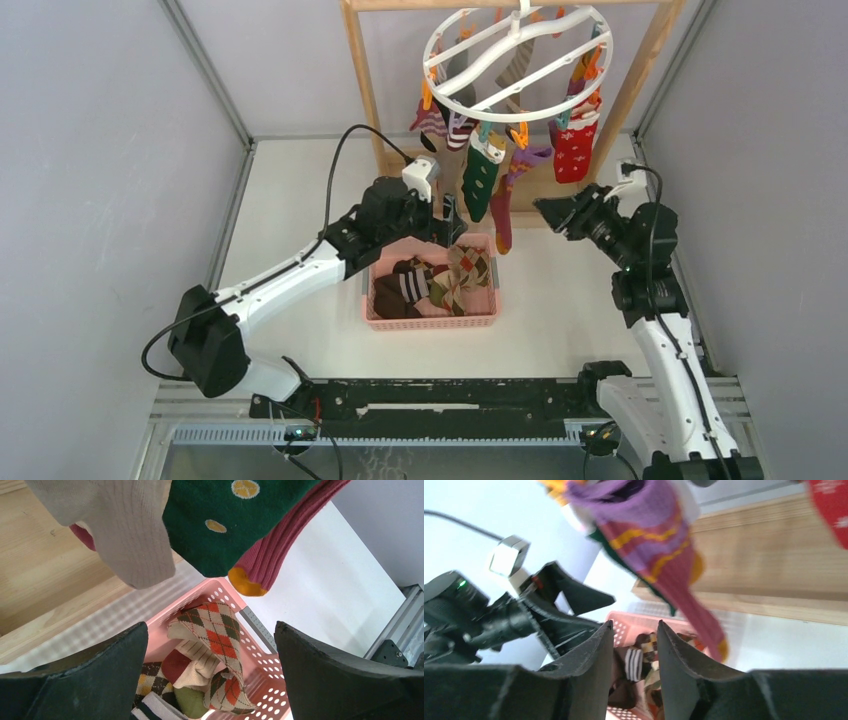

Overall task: Remove the socks clipped to the hanger
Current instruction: Adjust the hanger on the clothesline, then remove the sock from the hanger.

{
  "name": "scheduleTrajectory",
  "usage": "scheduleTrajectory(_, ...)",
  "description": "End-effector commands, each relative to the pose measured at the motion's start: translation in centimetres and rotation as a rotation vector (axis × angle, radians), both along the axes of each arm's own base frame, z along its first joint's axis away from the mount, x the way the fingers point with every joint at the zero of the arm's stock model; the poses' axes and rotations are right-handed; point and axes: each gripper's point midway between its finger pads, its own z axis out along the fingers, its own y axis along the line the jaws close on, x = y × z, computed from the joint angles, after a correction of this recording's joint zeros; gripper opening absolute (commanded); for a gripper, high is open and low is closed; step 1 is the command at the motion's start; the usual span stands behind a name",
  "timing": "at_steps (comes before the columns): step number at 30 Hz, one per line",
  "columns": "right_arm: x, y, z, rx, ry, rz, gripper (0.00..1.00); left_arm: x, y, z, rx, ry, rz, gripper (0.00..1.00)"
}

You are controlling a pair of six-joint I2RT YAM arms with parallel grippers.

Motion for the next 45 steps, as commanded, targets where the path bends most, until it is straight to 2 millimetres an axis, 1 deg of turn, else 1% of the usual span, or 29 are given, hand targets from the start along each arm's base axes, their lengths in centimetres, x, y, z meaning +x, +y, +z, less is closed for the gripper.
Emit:
scheduleTrajectory(1,-1.5,3.5,1.3,-0.018,-0.045,0.144,0.42,0.1,0.4,4.6,-0.060,-0.093,0.014,1.00)
scheduleTrajectory(4,-1.8,6.4,1.5,-0.041,-0.074,0.218,0.37,-0.1,0.9,4.8,-0.058,-0.096,0.027,1.00)
scheduleTrajectory(6,-1.6,7.9,1.4,-0.069,-0.080,0.243,0.37,-0.2,1.1,4.8,-0.055,-0.096,0.033,1.00)
scheduleTrajectory(8,-1.2,9.1,1.3,-0.101,-0.088,0.242,0.37,-0.4,1.5,4.9,-0.052,-0.095,0.037,1.00)
scheduleTrajectory(11,0.1,9.9,1.0,-0.148,-0.097,0.202,0.40,-0.8,1.9,4.9,-0.049,-0.097,0.042,1.00)
scheduleTrajectory(13,1.0,10.0,0.9,-0.170,-0.096,0.169,0.40,-0.9,2.3,5.0,-0.046,-0.100,0.048,1.00)
scheduleTrajectory(16,2.2,9.6,0.6,-0.209,-0.075,0.108,0.40,-1.2,2.7,4.9,-0.037,-0.098,0.052,1.00)
scheduleTrajectory(19,2.4,9.1,1.0,-0.232,-0.084,0.071,0.40,-1.2,3.5,4.7,-0.030,-0.099,0.089,1.00)
scheduleTrajectory(23,2.8,8.6,1.2,-0.254,-0.098,0.039,0.40,-1.4,3.8,4.4,-0.034,-0.087,0.100,1.00)
scheduleTrajectory(29,4.0,9.9,1.1,-0.249,-0.117,0.075,0.40,-1.8,3.8,3.7,-0.034,-0.067,0.091,1.00)
scheduleTrajectory(31,4.5,10.3,0.8,-0.244,-0.114,0.079,0.40,-1.9,3.9,3.6,-0.034,-0.067,0.091,1.00)
scheduleTrajectory(35,5.3,10.4,-0.4,-0.261,-0.085,0.062,0.43,-2.3,4.2,3.5,-0.036,-0.068,0.089,1.00)
scheduleTrajectory(38,5.3,10.3,-0.7,-0.279,-0.079,0.054,0.47,-2.6,4.4,3.4,-0.033,-0.062,0.086,1.00)
scheduleTrajectory(42,5.0,9.5,-1.4,-0.329,-0.064,0.021,0.48,-3.0,4.5,3.2,-0.041,-0.048,0.082,1.00)
scheduleTrajectory(45,5.1,9.1,-1.4,-0.352,-0.065,0.008,0.49,-3.3,4.0,2.9,-0.053,-0.023,0.062,1.00)
